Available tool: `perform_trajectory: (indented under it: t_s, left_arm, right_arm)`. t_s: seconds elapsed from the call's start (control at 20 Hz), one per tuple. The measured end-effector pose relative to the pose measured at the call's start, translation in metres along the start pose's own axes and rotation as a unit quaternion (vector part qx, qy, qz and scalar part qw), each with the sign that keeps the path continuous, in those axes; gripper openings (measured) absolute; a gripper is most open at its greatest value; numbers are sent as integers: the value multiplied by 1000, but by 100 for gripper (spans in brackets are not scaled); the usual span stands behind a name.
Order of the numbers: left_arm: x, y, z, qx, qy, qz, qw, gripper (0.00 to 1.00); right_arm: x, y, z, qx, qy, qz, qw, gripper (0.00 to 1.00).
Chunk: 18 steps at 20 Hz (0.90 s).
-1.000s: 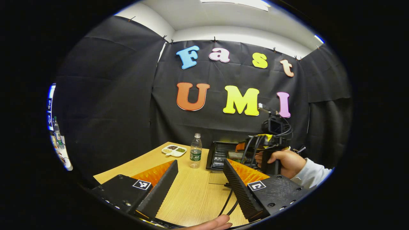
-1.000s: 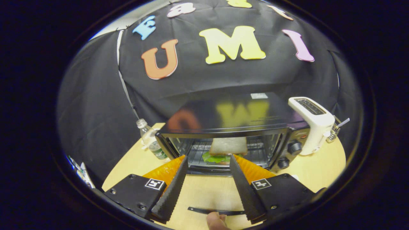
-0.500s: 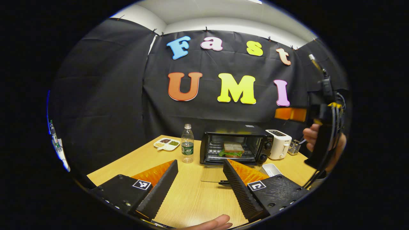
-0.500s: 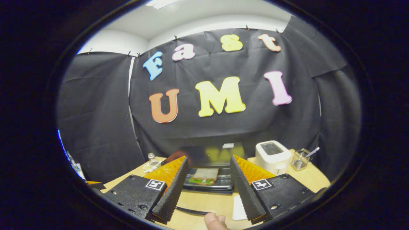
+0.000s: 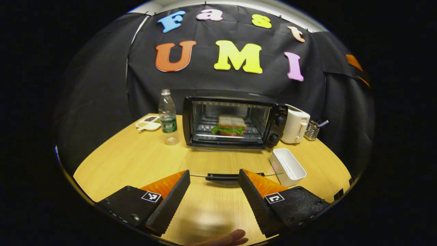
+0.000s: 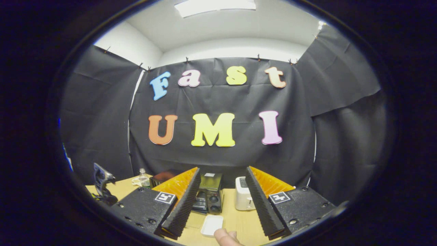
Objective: Open the electric oven with the left hand, put the food in, and close the electric oven.
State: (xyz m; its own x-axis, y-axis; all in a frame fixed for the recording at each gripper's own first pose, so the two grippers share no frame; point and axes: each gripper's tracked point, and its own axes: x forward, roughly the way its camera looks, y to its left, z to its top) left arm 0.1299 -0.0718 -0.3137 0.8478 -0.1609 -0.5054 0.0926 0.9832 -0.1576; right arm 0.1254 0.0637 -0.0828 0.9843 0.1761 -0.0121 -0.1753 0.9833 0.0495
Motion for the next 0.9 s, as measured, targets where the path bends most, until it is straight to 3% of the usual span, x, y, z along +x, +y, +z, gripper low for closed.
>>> perform_trajectory:
  t_s: [0.15, 0.5, 0.65, 0.9]
  left_arm:
    - [21, -16, -33, 8, 59, -6, 998, 94]
    - [56, -36, -69, 15, 122, -12, 992, 95]
    - [68, -34, -62, 40, 114, -1, 993, 94]
    - [73, -36, -61, 33, 120, 3, 992, 95]
  right_arm:
    - [-8, -25, -1, -7, -6, -19, 1000, 86]
    - [6, -58, -29, 15, 17, -33, 999, 86]
    - [13, -66, -43, 28, 34, -35, 998, 86]
    - [20, -73, -59, 32, 53, -39, 997, 87]
